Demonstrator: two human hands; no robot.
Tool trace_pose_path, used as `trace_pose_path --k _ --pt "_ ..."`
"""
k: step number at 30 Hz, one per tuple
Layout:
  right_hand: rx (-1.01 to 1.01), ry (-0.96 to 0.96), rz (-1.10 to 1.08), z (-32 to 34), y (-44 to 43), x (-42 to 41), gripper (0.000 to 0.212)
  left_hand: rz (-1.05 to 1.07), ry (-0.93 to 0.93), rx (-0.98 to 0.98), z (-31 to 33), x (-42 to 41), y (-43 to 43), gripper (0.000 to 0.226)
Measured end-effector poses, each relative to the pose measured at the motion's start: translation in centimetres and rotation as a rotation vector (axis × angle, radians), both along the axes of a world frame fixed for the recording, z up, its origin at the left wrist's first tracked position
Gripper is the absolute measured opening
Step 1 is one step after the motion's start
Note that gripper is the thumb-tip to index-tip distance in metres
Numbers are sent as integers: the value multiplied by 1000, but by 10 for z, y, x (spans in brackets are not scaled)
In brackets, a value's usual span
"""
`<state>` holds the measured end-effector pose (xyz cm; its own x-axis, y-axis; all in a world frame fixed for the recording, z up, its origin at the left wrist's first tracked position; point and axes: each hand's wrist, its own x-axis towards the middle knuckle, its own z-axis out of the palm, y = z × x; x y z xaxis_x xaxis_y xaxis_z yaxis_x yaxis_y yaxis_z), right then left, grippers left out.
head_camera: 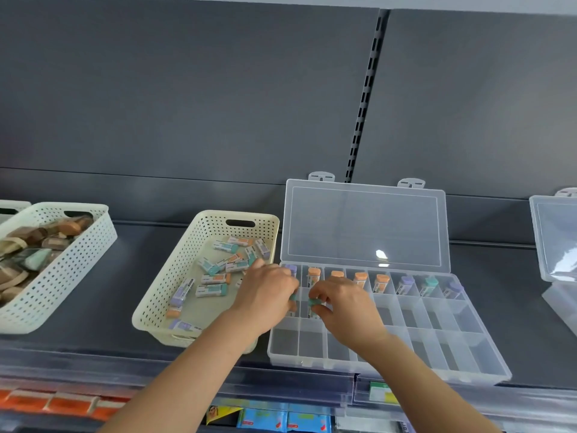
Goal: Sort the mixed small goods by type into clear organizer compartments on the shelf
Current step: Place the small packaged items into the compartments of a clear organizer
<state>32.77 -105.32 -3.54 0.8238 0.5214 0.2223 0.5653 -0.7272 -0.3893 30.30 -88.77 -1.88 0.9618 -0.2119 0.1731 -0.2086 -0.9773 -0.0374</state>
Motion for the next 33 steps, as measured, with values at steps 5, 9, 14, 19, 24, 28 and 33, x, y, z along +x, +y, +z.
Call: trace_pose_path --k 5,9,14,19,24,28,33 --pt "-21 3 7 0 0 2 18 -1 23 -20 -1 2 3 15" --pt "-10 -5 3 0 -1 2 21 -8 38 -18 -2 2 4 19" --pt "21 -31 -3 2 2 3 23 -18 55 -73 2 1 7 31" --pt "74 -80 42 12 18 3 20 -6 40 -227 20 -8 23 40" --pt "89 -100 126 23 48 -1 18 108 -18 -283 41 -20 60 19" --pt "41 -107 229 33 77 -4 20 297 199 -229 39 -32 101 17" --pt "-261 -95 323 33 124 -2 31 352 573 -202 16 -44 125 18"
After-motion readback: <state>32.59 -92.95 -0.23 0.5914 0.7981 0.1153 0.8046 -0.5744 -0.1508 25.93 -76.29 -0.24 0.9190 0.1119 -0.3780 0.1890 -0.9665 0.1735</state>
